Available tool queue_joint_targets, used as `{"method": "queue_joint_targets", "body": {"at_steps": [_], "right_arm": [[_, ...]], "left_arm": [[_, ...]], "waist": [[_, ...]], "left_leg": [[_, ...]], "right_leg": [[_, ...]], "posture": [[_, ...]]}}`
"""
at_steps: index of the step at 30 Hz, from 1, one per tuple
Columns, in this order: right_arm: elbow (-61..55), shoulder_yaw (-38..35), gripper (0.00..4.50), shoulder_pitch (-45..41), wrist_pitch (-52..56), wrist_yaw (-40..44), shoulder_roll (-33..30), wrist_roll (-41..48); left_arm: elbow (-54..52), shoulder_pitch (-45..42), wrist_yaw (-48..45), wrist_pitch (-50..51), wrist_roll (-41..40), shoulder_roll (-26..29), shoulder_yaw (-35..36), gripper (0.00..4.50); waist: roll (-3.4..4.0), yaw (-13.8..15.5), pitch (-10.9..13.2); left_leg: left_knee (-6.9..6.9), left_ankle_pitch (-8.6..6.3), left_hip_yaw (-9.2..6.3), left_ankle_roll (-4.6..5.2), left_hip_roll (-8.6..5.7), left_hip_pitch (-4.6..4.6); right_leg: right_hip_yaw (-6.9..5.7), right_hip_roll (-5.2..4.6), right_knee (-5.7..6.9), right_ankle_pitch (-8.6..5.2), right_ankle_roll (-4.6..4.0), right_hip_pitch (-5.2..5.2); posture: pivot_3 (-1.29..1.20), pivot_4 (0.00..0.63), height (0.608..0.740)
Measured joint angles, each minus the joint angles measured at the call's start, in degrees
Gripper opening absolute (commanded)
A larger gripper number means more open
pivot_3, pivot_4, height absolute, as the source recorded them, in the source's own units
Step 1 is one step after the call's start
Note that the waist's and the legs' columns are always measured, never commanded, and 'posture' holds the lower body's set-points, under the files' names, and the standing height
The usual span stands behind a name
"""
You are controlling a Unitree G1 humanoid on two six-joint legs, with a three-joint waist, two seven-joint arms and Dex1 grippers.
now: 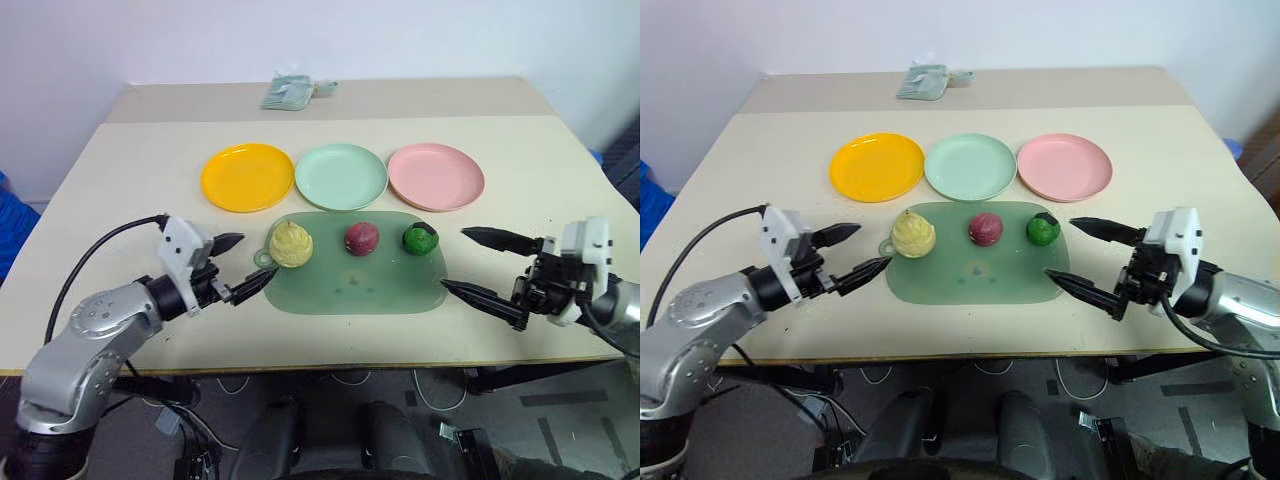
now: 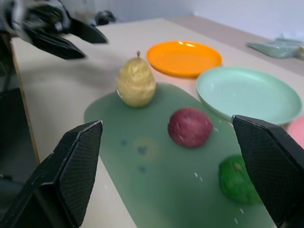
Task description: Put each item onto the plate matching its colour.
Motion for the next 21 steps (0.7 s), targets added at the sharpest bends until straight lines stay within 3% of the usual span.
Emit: {"method": "queue_joint_targets", "body": {"at_steps": [4, 10, 21], "right_arm": [[0.2, 3.2, 4.44, -2.6, -1.5, 0.0, 1.3, -0.8], [0.7, 6.1, 4.44, -4.2, -2.8, 0.0, 2.8, -2.0], [1.9, 7.6, 4.44, -5.4, -4.3, 0.0, 4.4, -3.3]], "left_arm": [[1.5, -4.6, 6.2, 1.6, 3.4, -6.5, -5.5, 4.50], [6.2, -8.1, 12.5, 1.6, 8.8, -12.9, -8.1, 4.50], [12.0, -11.9, 15.3, 1.9, 14.6, -18.5, -12.7, 4.50]], "waist": [[-0.05, 0.0, 0.0], [-0.06, 0.0, 0.0], [-0.08, 0.0, 0.0]], "left_leg": [[0.04, 0.00, 0.00, 0.00, 0.00, 0.00], [0.04, 0.00, -0.01, 0.00, -0.01, 0.01], [0.12, 0.00, -0.03, -0.01, -0.04, 0.00]], "right_leg": [[-0.01, 0.02, 0.04, 0.04, 0.08, 0.01], [-0.02, 0.06, 0.12, 0.07, 0.13, -0.03], [-0.04, 0.06, 0.17, 0.08, 0.14, -0.01]], "posture": [[0.00, 0.150, 0.740], [0.00, 0.150, 0.740], [0.00, 0.150, 0.740]]}}
